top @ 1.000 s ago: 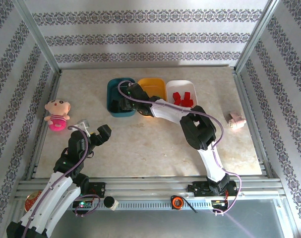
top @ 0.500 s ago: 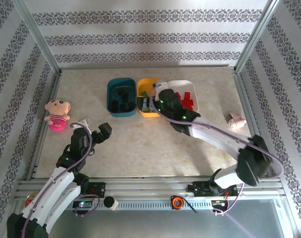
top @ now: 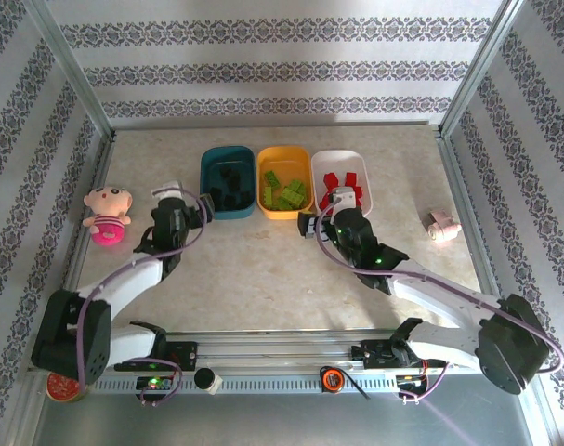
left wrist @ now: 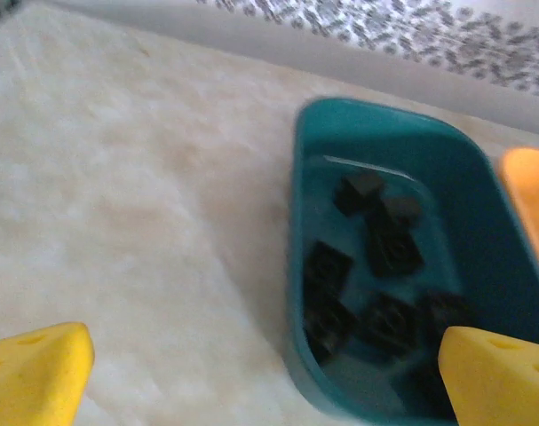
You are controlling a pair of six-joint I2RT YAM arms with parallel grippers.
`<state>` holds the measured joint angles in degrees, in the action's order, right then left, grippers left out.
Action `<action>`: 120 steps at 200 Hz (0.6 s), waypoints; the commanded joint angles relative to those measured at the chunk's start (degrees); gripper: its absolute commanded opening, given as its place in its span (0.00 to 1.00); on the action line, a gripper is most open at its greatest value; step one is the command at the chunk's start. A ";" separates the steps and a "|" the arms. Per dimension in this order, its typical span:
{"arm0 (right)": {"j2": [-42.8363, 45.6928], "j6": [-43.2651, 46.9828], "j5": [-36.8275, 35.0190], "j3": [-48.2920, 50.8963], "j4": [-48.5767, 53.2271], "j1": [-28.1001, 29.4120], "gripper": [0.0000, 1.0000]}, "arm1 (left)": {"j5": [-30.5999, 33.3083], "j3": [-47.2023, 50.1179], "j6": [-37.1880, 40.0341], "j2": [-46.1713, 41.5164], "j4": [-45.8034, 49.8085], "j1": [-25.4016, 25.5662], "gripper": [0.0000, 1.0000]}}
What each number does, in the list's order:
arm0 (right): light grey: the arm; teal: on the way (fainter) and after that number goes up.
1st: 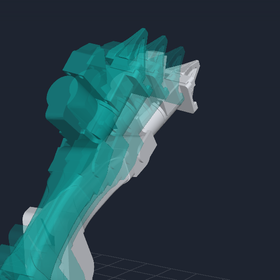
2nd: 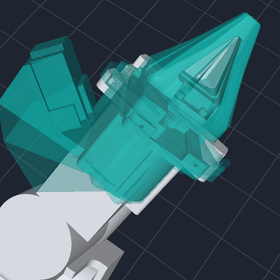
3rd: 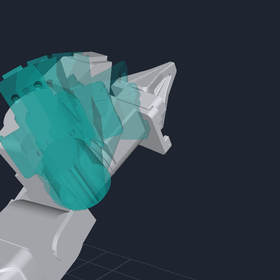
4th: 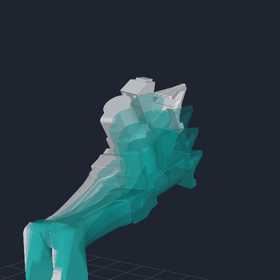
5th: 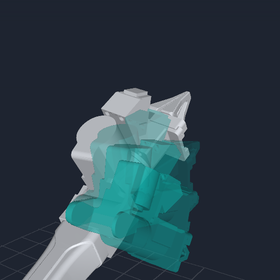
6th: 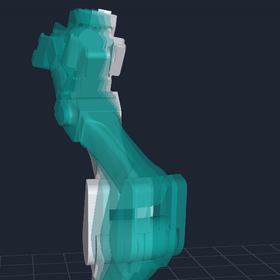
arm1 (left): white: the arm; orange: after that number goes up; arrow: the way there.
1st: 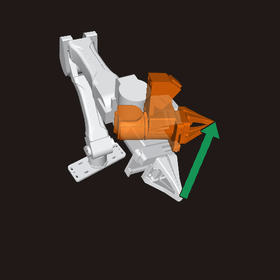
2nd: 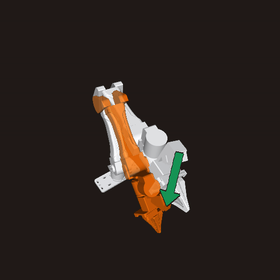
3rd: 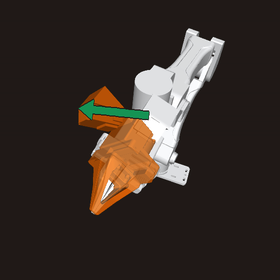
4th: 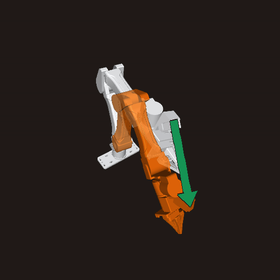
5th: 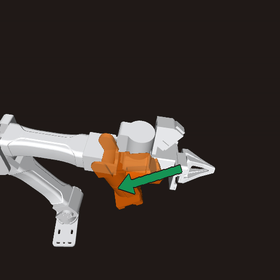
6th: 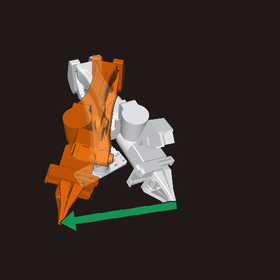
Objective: Sort the legos into containers by color
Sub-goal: Place the lego in the container, then reset both arms
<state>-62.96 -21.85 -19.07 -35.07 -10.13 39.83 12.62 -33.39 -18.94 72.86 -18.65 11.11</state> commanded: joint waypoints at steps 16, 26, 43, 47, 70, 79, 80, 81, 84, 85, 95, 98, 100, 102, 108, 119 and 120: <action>5.01 0.20 -5.89 3.19 -1.51 -1.90 0.98 | 2.79 -5.98 11.68 7.60 3.15 -6.90 0.99; 5.83 0.50 -5.44 3.48 -1.36 -2.84 0.98 | 2.15 -5.24 12.46 10.00 1.09 -8.20 0.99; 6.81 -0.12 -4.75 3.69 -0.86 -4.71 0.98 | 0.83 -1.32 15.65 12.78 -8.46 -9.37 0.99; 6.95 -0.28 -4.75 3.69 -0.78 -5.13 0.98 | -0.58 -0.12 16.22 13.46 -11.13 -9.63 0.99; 7.83 -0.31 -4.54 4.04 -0.68 -7.12 0.98 | -3.26 3.45 16.86 16.06 -19.82 -10.15 0.99; 8.24 -0.10 -4.79 4.28 -0.75 -7.82 0.98 | -3.68 4.20 17.23 16.20 -20.94 -10.06 0.99; 8.31 -0.07 -4.72 4.29 -0.76 -7.92 0.98 | -3.76 4.16 17.12 16.10 -20.74 -10.06 0.99; 8.34 0.03 -4.65 4.34 -0.76 -8.06 0.98 | -3.80 4.14 17.02 16.00 -20.60 -10.06 0.99; 8.52 0.28 -4.53 4.46 -0.93 -8.24 0.98 | -3.96 4.12 16.93 15.88 -20.63 -10.06 0.99; 8.62 0.38 -4.46 4.51 -0.98 -8.39 0.98 | -4.03 4.16 16.92 15.98 -20.81 -10.10 0.99; 9.20 1.03 -4.32 4.98 -1.45 -9.26 0.98 | -5.36 5.01 17.29 15.95 -22.36 -10.15 0.99; 9.42 1.34 -4.27 5.19 -1.76 -9.69 0.98 | -6.12 5.19 17.49 15.88 -22.53 -10.22 0.99; 9.49 1.49 -4.06 5.32 -2.12 -9.93 0.98 | -6.71 5.37 17.65 15.86 -22.84 -10.28 0.99; 9.67 1.64 -3.83 5.42 -2.27 -10.19 0.98 | -7.32 5.58 17.87 15.90 -23.40 -10.31 0.99; 9.94 2.34 -2.86 5.82 -2.93 -10.95 0.98 | -8.83 6.30 18.28 16.00 -24.94 -10.47 0.99; 10.48 4.29 -0.38 6.36 -4.07 -12.31 0.98 | -11.95 8.11 18.18 15.89 -27.62 -11.13 0.99; 10.48 4.50 -0.19 6.39 -4.18 -12.41 0.98 | -12.24 8.40 18.21 15.99 -27.86 -11.16 0.99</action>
<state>-54.02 -21.06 -22.02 -30.44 -11.11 29.76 7.49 -27.79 -3.18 89.36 -35.62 1.37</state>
